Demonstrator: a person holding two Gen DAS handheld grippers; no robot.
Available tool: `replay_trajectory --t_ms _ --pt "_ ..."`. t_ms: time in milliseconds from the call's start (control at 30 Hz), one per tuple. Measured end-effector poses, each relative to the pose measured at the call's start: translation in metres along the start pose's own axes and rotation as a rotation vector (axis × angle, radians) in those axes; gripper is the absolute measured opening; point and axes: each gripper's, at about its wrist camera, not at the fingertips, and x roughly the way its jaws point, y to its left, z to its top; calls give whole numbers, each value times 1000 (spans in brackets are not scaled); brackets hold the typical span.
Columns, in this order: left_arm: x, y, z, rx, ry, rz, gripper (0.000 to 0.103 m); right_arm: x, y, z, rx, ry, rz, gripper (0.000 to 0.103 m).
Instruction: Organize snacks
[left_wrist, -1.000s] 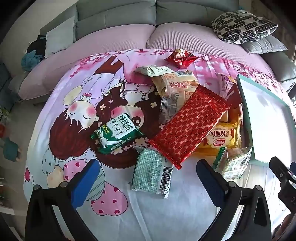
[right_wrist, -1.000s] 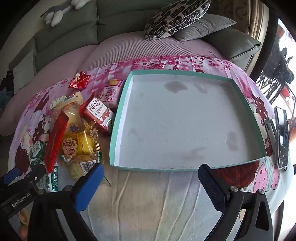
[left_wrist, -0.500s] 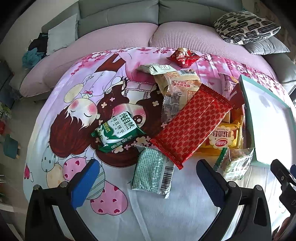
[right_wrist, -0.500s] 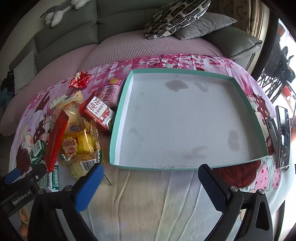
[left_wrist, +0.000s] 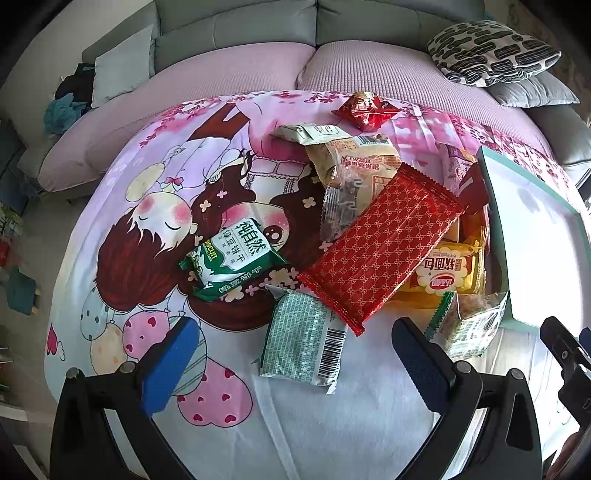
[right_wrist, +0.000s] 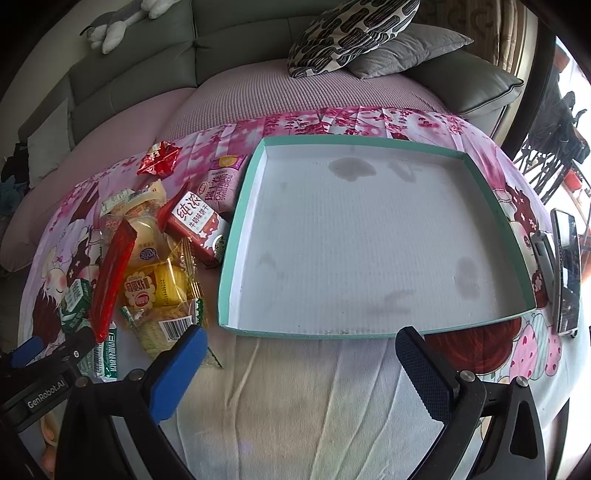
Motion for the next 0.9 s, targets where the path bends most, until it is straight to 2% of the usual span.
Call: replay_trajectory --t_ms 900 --pt "0 -4 0 8 1 -4 103 2 -2 -2 1 0 7 103"
